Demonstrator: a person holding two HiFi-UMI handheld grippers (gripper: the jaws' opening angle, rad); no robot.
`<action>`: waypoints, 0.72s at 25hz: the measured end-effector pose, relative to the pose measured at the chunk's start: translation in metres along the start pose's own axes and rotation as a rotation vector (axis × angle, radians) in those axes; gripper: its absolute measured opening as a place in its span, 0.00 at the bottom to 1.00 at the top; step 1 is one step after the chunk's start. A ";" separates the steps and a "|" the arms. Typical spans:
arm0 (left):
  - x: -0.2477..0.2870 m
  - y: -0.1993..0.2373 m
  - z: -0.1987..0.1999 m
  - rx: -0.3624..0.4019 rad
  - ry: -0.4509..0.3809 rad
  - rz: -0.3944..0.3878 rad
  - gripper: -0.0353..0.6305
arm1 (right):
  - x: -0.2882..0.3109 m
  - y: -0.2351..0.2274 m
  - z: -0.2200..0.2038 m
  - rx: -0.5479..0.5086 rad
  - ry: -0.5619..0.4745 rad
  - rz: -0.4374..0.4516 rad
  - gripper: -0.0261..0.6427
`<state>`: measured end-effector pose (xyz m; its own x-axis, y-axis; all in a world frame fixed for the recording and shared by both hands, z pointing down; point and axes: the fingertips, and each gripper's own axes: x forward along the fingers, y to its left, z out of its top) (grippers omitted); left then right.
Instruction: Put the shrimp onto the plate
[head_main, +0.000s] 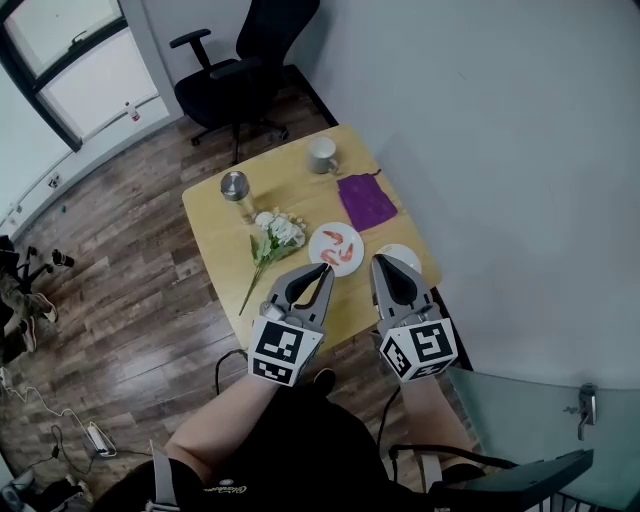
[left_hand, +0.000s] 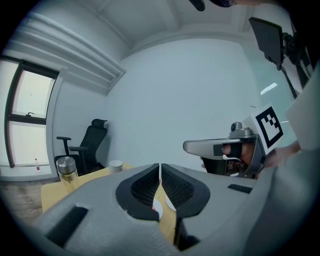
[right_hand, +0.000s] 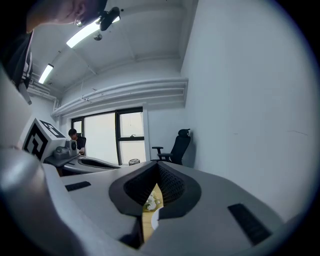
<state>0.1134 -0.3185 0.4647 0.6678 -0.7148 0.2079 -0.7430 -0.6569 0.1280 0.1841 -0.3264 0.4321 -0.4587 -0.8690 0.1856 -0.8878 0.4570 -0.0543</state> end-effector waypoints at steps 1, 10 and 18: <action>-0.001 -0.002 0.003 0.002 -0.004 -0.003 0.08 | -0.006 0.000 0.001 0.002 -0.003 -0.008 0.04; -0.016 -0.021 0.023 0.015 -0.040 -0.016 0.08 | -0.048 0.003 0.003 0.068 -0.019 -0.065 0.04; -0.030 -0.036 0.029 0.034 -0.053 -0.026 0.08 | -0.063 0.017 0.004 0.063 -0.029 -0.076 0.04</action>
<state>0.1210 -0.2802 0.4261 0.6889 -0.7085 0.1533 -0.7241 -0.6825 0.0996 0.1974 -0.2646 0.4160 -0.3897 -0.9063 0.1636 -0.9204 0.3771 -0.1030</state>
